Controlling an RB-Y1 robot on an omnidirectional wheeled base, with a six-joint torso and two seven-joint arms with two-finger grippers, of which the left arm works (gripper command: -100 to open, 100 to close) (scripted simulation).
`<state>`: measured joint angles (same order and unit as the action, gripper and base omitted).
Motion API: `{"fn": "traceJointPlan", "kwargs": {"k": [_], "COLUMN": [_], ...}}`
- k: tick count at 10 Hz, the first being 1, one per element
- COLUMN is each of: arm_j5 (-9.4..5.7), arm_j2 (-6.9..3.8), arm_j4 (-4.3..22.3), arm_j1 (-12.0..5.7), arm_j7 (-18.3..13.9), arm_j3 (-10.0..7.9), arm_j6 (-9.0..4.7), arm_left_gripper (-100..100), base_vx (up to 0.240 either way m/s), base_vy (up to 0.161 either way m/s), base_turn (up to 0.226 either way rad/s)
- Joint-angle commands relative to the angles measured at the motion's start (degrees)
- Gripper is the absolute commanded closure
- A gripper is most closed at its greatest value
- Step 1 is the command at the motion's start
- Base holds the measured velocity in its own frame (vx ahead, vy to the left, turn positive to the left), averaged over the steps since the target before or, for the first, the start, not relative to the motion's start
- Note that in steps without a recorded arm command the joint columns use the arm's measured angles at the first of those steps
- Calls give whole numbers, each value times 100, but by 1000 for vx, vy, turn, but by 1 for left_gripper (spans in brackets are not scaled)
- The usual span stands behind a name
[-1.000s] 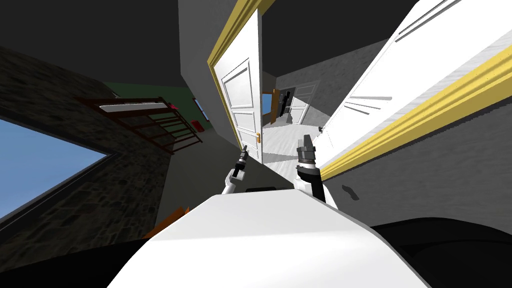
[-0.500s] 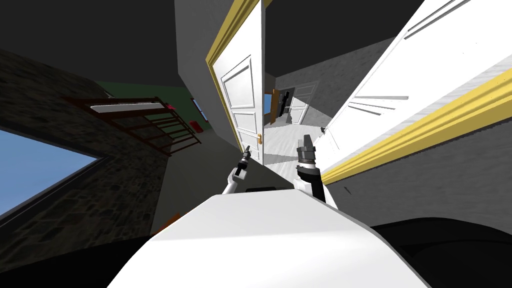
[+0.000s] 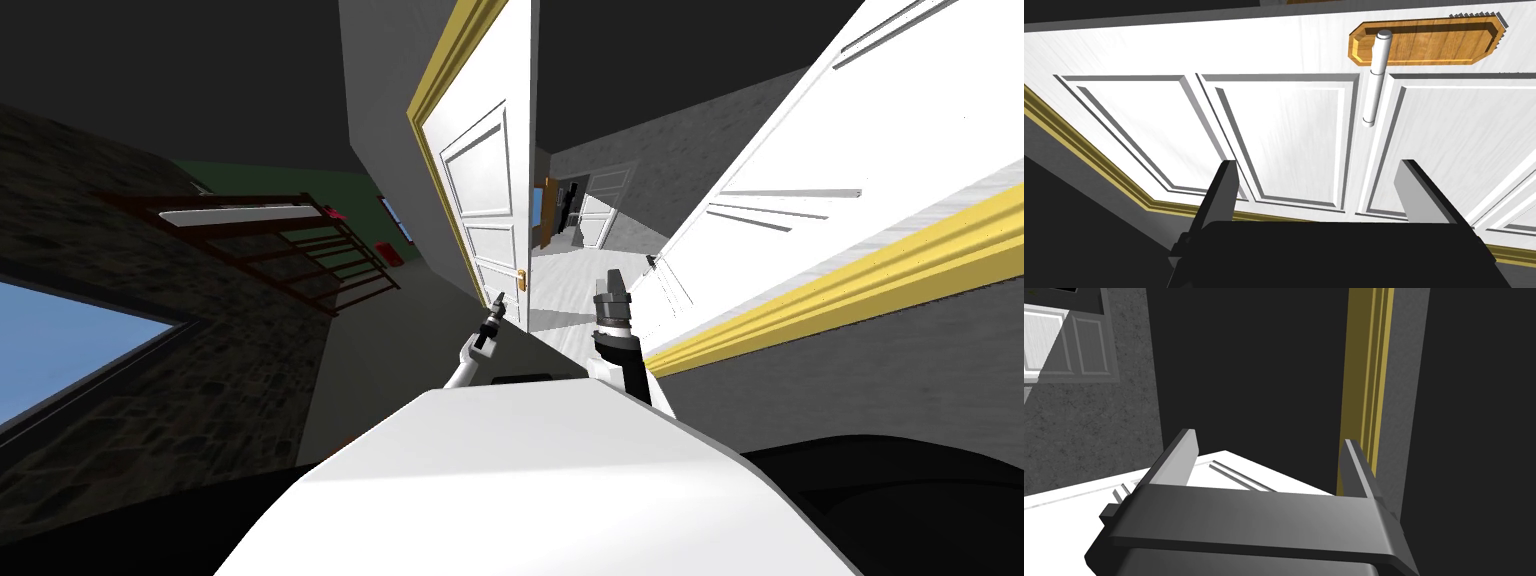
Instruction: Push the door open
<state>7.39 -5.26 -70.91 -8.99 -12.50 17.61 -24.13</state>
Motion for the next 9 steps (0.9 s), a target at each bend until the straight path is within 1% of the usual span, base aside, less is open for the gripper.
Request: {"fn": "traceJointPlan", "kwargs": {"k": [1,3,5,6,8,9], "arm_j5": [14,26,38,49,60,70], "arm_j2": [8,25,46,68,91,116], "arm_j4": [264,479,682,877,1072,1255], "arm_j1": [-176,-312,-441,-565,-689,-805], "arm_j7": [-105,-176,-242,-305,-369,-428], "arm_j3": [100,174,244,312,379,442], "arm_j6": [-10,-23,-36,-48,-60,-71], "arm_left_gripper": [-100,-100,-100,-100,-100,-100], "base_vx": [114,132,76,101,110,129], "base_vy": [84,94,65,61,72,87], "base_turn": [-49,-32,-23,-36,-29,-37]}}
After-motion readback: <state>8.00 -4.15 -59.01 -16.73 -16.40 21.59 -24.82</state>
